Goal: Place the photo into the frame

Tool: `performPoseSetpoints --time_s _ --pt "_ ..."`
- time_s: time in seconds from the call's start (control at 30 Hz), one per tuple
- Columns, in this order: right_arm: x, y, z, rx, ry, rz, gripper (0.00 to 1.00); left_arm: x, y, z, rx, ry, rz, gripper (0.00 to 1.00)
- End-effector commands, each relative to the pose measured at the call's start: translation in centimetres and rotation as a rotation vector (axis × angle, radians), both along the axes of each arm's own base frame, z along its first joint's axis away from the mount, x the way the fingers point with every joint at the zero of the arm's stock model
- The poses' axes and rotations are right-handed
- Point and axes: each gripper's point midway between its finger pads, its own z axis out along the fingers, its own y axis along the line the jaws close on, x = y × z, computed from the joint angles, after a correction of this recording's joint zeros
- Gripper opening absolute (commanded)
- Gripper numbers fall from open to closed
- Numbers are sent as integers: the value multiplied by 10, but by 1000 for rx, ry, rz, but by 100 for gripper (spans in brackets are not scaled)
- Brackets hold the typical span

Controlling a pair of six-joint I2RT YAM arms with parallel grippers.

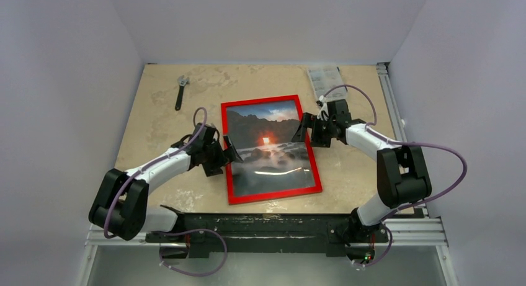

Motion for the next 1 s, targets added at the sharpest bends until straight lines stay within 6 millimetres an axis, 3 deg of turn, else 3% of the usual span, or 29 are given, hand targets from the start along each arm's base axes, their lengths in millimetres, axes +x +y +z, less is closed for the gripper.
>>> performPoseSetpoints --time_s 0.0,0.47,0.63,0.83,0.97 --pt "-10 7 1 28 17 41 90 10 -7 -2 -19 -27 -5 95" --pt "-64 0 -18 55 102 41 89 59 -26 12 3 -59 -59 94" --pt "-60 -5 -10 26 69 30 90 67 -26 8 20 -56 -44 94" --pt "-28 -45 14 -191 -86 -102 92 69 -23 8 42 -56 -50 94" --pt "-24 -54 7 -247 -70 -118 93 73 -24 9 42 -58 -51 94"
